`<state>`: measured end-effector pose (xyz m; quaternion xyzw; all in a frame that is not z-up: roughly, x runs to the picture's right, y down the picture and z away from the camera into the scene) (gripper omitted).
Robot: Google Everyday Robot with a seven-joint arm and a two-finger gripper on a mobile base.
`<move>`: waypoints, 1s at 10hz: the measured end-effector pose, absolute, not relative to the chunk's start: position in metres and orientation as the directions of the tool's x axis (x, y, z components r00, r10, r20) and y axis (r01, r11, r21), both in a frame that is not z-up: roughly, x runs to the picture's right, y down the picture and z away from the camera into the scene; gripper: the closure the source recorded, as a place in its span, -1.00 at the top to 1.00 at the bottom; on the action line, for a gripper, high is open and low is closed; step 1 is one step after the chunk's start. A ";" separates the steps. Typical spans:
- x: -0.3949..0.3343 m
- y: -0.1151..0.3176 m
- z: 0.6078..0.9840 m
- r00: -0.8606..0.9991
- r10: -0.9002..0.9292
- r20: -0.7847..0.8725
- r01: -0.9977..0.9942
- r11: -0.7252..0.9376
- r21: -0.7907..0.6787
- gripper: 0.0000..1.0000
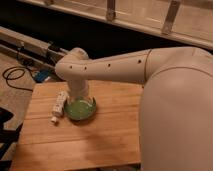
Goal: Place the bottle in the ceramic bowl
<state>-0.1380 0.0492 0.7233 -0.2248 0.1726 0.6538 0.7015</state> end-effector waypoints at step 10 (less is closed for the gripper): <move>-0.238 0.002 0.778 0.217 0.870 -0.443 -0.965 0.121 -0.234 0.30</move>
